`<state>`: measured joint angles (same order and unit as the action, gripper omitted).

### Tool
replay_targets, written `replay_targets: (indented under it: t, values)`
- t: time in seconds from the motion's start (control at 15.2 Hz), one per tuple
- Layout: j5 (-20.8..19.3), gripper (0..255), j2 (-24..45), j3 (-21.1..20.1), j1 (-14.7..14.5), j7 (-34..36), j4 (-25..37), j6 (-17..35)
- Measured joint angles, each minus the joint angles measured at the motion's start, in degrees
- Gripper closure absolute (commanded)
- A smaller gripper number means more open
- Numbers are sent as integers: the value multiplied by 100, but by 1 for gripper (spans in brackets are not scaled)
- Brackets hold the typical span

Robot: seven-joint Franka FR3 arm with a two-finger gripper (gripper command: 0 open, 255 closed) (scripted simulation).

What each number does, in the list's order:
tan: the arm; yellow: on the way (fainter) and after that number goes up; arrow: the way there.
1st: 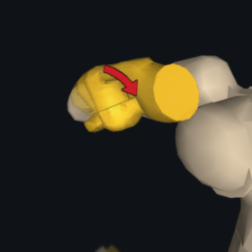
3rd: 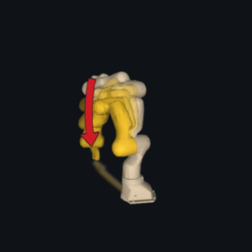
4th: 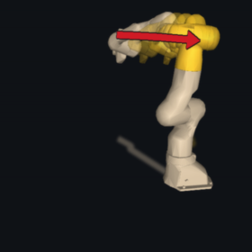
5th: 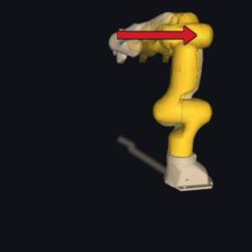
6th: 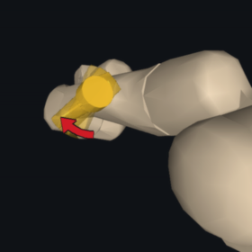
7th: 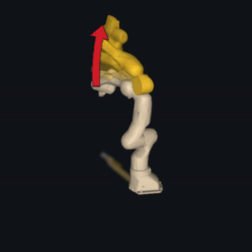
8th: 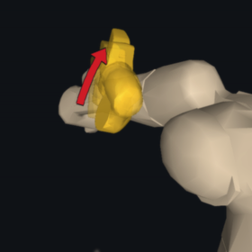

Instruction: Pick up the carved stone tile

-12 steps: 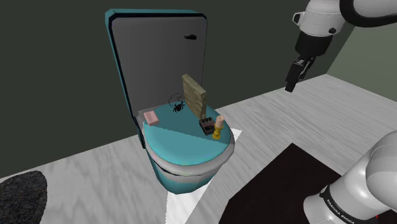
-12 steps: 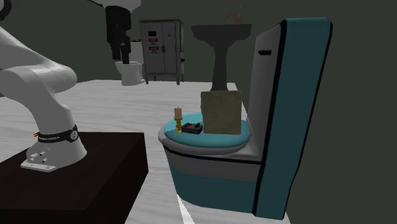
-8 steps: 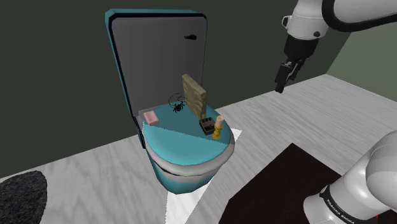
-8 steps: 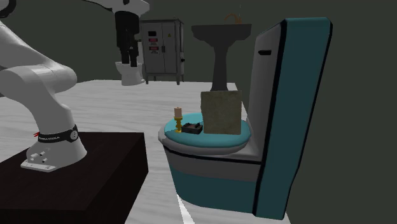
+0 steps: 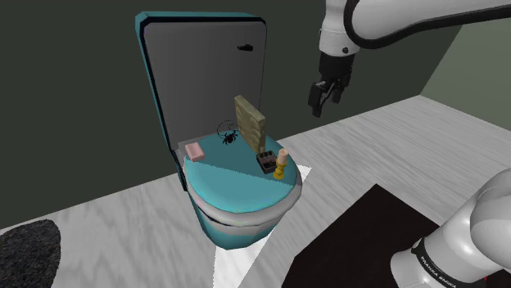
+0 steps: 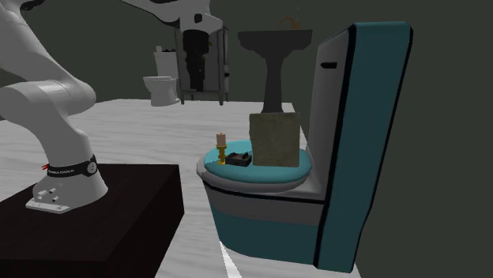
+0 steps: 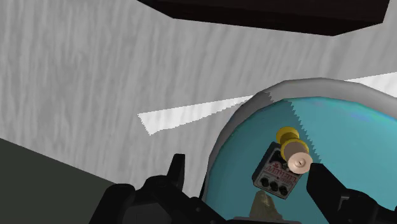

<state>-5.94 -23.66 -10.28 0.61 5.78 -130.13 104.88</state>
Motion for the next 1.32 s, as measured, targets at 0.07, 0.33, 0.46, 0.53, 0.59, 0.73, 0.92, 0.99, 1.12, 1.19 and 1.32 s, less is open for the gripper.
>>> replay_targets:
  t: [0.07,0.33,0.46,0.53,0.59,0.73,0.92,0.99,1.12,1.19,1.32]
  values:
    - [-15,0,230,-60,6,115,137,79]
    - [-128,0,1131,-254,27,538,798,263]
    - [-222,0,1615,-329,30,747,1162,348]
    - [-270,0,1842,-356,27,843,1339,377]
    - [-327,0,2101,-385,19,946,1572,383]
    - [-425,0,2523,-422,-7,1117,1984,354]
    - [-606,0,3265,-444,-74,1363,2717,312]
    - [-664,0,3508,-454,-121,1469,2942,304]
    - [-777,0,4030,-450,-215,1615,3574,160]
    - [-821,0,4257,-444,-263,1676,3856,86]
    - [-875,0,4487,-430,-308,1756,4012,143]
